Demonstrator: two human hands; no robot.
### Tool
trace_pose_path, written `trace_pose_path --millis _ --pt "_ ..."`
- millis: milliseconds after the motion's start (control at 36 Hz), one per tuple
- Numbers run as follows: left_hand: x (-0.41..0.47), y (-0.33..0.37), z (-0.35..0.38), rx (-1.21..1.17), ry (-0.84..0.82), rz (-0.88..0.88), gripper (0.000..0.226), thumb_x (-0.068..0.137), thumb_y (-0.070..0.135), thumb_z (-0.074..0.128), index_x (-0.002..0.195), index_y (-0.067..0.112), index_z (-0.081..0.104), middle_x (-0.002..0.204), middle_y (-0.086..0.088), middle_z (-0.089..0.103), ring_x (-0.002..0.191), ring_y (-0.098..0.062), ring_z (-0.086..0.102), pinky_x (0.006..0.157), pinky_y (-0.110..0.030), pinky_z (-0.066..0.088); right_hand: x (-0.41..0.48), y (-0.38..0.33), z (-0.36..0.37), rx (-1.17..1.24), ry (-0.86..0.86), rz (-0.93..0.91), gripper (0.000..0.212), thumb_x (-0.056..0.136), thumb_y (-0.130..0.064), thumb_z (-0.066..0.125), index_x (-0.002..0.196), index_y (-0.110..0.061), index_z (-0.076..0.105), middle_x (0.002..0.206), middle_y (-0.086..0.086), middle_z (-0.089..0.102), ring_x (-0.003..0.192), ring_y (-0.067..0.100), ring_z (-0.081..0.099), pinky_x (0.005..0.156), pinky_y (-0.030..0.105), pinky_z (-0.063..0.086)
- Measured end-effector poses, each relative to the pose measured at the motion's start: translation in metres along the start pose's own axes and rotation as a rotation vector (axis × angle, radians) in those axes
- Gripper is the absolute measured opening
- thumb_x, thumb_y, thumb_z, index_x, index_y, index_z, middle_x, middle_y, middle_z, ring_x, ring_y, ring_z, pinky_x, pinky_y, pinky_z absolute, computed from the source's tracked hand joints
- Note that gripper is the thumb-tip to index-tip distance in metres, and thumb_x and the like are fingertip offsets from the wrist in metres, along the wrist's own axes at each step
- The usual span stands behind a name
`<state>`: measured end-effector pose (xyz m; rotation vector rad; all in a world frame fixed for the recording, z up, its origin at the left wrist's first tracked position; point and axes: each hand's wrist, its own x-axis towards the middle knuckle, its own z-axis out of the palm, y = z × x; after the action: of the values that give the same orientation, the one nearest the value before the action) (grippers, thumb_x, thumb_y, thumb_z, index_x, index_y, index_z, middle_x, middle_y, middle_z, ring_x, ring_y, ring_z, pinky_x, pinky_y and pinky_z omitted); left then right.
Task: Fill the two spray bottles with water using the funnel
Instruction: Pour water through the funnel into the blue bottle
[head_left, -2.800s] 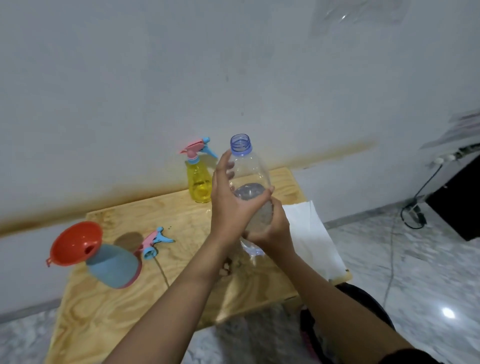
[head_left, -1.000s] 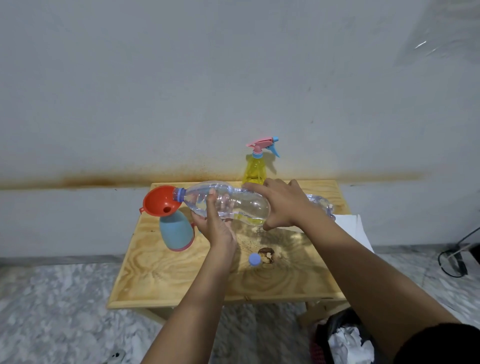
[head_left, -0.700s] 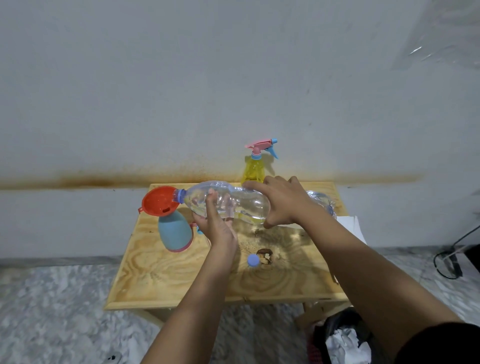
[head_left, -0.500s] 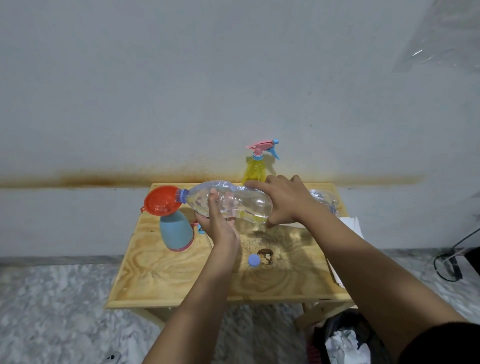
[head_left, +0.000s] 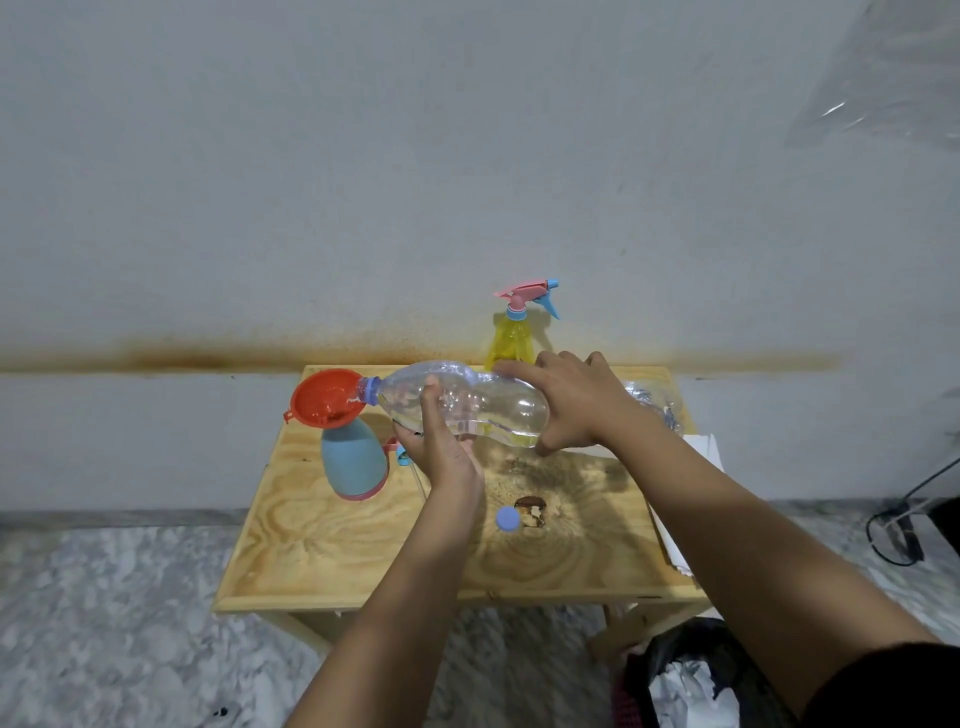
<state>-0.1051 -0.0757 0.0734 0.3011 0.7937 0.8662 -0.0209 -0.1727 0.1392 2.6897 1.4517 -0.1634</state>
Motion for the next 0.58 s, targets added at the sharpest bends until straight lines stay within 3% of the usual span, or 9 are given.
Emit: trace_pose_path --millis 167,250,306,417,500,583 --pt "0.002 -0.001 -0.004 0.058 -0.004 -0.001 0.062 0.083 0.023 0.07 0.135 0.033 0.038 0.123 0.001 0.06 0.109 -0.017 0.06 0.095 -0.049 0.048 0.0 -0.001 0.007 0.019 -0.011 0.005 0.098 0.064 -0.044 0.077 0.142 -0.044 0.017 0.125 0.002 0.045 0.115 0.025 0.044 0.092 0.043 0.032" --pt "0.003 0.001 -0.006 0.072 -0.005 -0.001 0.054 0.083 0.023 0.071 0.127 0.035 0.041 0.126 0.002 0.058 0.113 -0.019 0.059 0.095 -0.048 0.048 0.0 -0.002 0.011 0.039 -0.012 0.011 0.099 0.063 -0.044 0.076 0.142 -0.044 0.017 0.124 0.002 0.045 0.115 0.025 0.044 0.091 0.043 0.032" --pt "0.004 0.002 -0.006 0.088 -0.012 0.011 0.054 0.083 0.022 0.071 0.125 0.037 0.041 0.129 0.002 0.057 0.105 -0.014 0.061 0.092 -0.045 0.048 0.0 -0.002 0.014 0.062 -0.009 0.016 0.099 0.062 -0.043 0.076 0.142 -0.045 0.017 0.122 0.002 0.045 0.114 0.025 0.044 0.09 0.042 0.032" --pt "0.007 0.004 -0.008 0.138 -0.029 0.043 0.045 0.081 0.021 0.073 0.112 0.039 0.046 0.118 0.003 0.063 0.099 -0.015 0.064 0.092 -0.047 0.049 0.0 -0.003 0.021 0.11 0.001 0.026 0.099 0.062 -0.041 0.077 0.141 -0.045 0.017 0.119 0.001 0.045 0.114 0.024 0.043 0.088 0.042 0.031" --pt "0.011 0.005 -0.01 0.18 -0.05 0.07 0.058 0.072 0.028 0.078 0.122 0.035 0.049 0.118 0.002 0.065 0.102 -0.018 0.065 0.091 -0.046 0.05 0.0 -0.004 0.027 0.159 0.012 0.033 0.099 0.062 -0.041 0.076 0.141 -0.046 0.017 0.117 0.001 0.045 0.113 0.024 0.044 0.088 0.041 0.031" --pt "0.014 0.007 -0.01 0.23 -0.08 0.122 0.061 0.077 0.021 0.076 0.13 0.03 0.048 0.099 0.006 0.067 0.08 -0.013 0.068 0.079 -0.038 0.05 -0.002 -0.004 0.035 0.21 0.035 0.042 0.1 0.063 -0.042 0.076 0.142 -0.046 0.016 0.117 0.001 0.044 0.112 0.024 0.044 0.087 0.041 0.032"
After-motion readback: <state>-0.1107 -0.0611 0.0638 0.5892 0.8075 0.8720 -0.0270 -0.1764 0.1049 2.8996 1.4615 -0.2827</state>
